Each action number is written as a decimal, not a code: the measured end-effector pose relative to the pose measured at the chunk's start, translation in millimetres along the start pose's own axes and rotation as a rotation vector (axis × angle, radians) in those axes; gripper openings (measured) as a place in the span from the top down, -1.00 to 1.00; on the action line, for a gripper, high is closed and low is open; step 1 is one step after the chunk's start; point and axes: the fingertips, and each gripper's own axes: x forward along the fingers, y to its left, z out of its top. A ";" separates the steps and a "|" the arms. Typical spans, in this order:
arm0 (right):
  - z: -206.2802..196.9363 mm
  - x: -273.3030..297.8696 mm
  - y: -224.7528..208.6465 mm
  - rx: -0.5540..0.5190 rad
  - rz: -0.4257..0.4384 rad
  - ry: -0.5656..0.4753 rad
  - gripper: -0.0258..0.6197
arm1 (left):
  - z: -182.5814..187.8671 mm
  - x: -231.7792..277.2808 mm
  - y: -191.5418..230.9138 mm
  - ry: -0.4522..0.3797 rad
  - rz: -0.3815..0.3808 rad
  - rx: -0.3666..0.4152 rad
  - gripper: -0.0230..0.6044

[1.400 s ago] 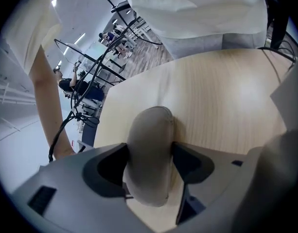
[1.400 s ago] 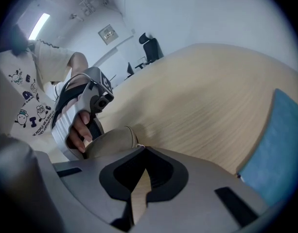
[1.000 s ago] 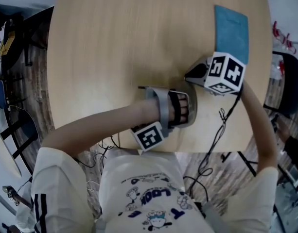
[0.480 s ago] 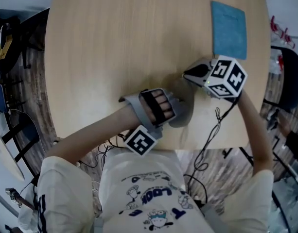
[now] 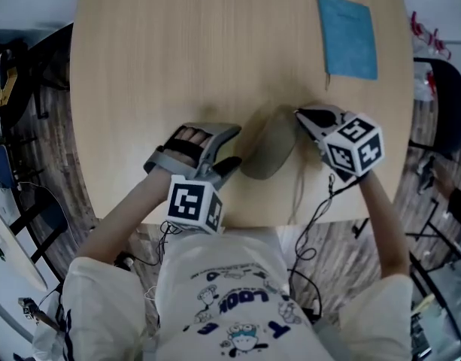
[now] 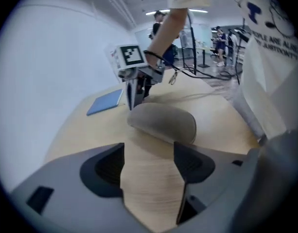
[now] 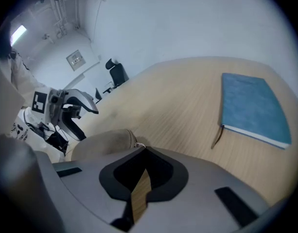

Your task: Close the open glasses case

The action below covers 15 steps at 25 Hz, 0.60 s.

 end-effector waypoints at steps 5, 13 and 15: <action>-11.0 -5.8 2.0 0.128 -0.151 -0.063 0.93 | 20.1 -3.5 14.6 -0.042 -0.063 -0.364 -0.07; -29.6 -9.4 24.5 0.266 -0.199 -0.104 0.93 | 37.7 18.7 -12.0 0.065 -0.165 -0.535 -0.07; -30.8 -10.5 25.3 0.255 -0.192 -0.106 0.93 | 36.7 26.5 -21.9 0.114 -0.183 -0.513 -0.07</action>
